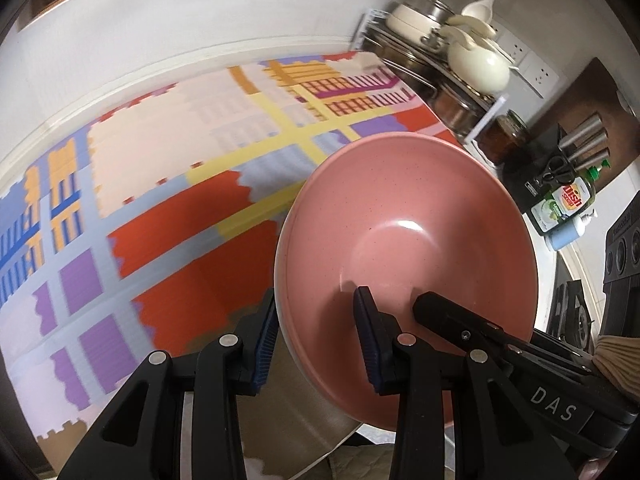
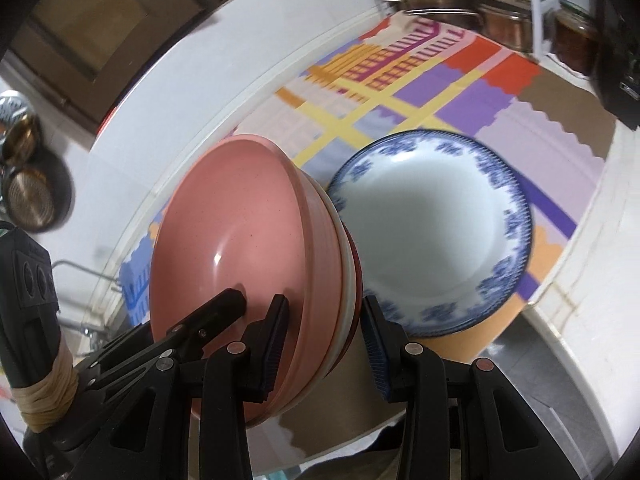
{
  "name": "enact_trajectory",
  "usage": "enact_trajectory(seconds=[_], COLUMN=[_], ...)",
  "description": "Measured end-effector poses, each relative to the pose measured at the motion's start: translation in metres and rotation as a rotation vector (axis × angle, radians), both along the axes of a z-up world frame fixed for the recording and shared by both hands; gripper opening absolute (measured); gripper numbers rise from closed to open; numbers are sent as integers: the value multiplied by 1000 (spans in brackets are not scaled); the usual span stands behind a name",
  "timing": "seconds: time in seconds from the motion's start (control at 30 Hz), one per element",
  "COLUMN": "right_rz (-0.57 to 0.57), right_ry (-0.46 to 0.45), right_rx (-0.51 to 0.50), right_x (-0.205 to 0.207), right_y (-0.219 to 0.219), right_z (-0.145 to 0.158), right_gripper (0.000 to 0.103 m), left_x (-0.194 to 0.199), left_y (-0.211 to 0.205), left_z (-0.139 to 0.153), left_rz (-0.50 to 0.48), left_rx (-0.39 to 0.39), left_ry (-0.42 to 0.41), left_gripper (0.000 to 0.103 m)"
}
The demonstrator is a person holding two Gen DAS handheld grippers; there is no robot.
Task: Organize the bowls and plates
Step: 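Lift the bowl stack with both grippers and carry it over the plate stack, then lower the bowl stack onto the plates and open both grippers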
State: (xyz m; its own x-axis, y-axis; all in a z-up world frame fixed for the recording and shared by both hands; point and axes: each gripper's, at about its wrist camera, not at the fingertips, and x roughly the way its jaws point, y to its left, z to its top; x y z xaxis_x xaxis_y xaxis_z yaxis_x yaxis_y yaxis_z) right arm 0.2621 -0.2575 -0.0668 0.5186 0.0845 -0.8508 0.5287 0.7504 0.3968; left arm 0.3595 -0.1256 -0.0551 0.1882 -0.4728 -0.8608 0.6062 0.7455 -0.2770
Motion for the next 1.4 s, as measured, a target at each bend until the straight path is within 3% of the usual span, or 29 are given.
enact_trajectory(seconds=[0.57,0.87,1.4], right_rz=[-48,-26,19], right_ry=[50,88,73], right_rx=[34,67,69], right_x=[1,12,17], right_y=[-80,-100,-105], right_z=[-30,-52,-53], right_gripper=[39,39,39], left_x=[10,16,15], left_y=[-78,-92,-95], left_z=[-32,-45,-45], left_rz=[-26,1,30], left_rx=[55,79,84], left_ry=[52,64,54], left_gripper=[37,36,37])
